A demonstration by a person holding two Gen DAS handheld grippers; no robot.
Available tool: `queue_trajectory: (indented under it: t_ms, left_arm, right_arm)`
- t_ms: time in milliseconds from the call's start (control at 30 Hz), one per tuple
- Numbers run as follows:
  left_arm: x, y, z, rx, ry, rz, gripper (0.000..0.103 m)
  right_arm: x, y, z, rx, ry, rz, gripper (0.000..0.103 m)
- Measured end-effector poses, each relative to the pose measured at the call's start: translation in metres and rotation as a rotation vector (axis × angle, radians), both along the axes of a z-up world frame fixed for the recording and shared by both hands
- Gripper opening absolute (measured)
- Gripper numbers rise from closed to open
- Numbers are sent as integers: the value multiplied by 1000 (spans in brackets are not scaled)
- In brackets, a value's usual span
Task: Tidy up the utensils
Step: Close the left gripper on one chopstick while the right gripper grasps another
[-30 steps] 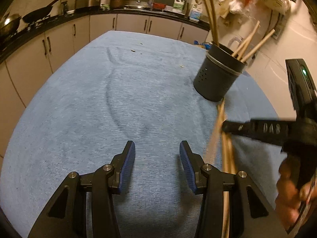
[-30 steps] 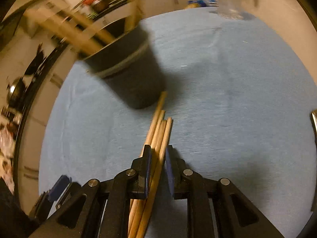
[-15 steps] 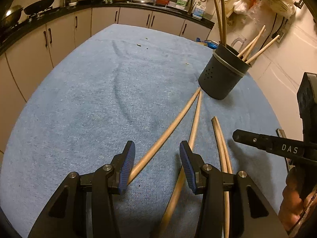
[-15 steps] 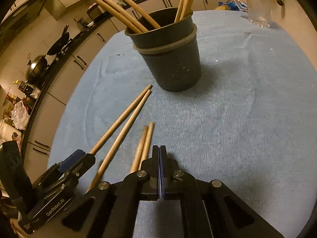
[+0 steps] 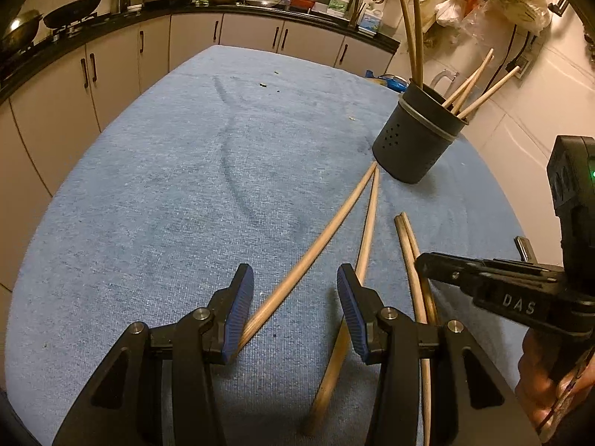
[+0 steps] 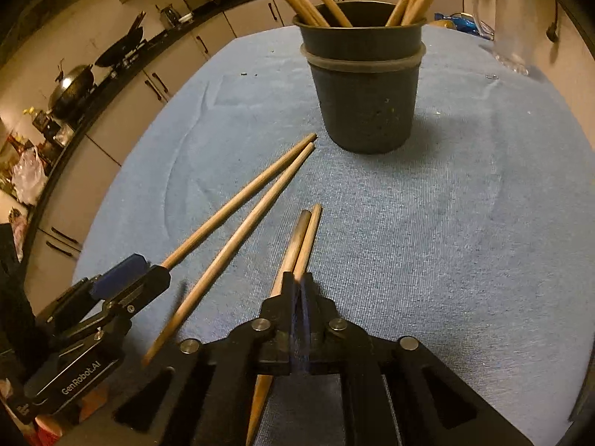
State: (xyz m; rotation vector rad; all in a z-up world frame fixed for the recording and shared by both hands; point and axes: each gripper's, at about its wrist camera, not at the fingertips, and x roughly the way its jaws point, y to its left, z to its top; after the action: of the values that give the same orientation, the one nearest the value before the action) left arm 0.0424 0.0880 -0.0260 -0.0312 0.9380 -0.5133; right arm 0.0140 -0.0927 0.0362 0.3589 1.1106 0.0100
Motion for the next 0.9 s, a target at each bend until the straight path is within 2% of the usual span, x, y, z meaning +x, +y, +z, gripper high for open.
queue_trajectory:
  t_ms: [67, 200, 233, 367, 533, 667, 733, 800, 900]
  left_arm:
    - [0, 0, 0, 0, 3, -3, 45]
    - [-1, -2, 2, 0, 7, -15, 45]
    - [-2, -2, 3, 0, 6, -20, 45]
    - [-5, -5, 6, 3, 13, -46, 45]
    - [-8, -22, 11, -23, 81, -121, 45]
    - [-10, -50, 18, -24, 127, -198, 45]
    - [-9, -70, 18, 7, 161, -229, 45]
    - [-7, -88, 15, 62, 183, -250, 40]
    - [-8, -113, 4, 155, 209, -269, 20]
  right_arm:
    - [1, 5, 1, -44, -5, 6, 15]
    - [7, 6, -1, -94, 24, -8, 15]
    - [8, 2, -2, -111, 32, -18, 10]
    - [9, -12, 1, -111, 64, -45, 10]
    - [-6, -40, 1, -111, 67, -108, 7]
    - [-17, -59, 2, -75, 56, -153, 6]
    - [-25, -68, 2, -58, 52, -176, 6]
    - [-31, -76, 3, -41, 46, -194, 7]
    - [-38, -83, 3, -20, 41, -203, 7]
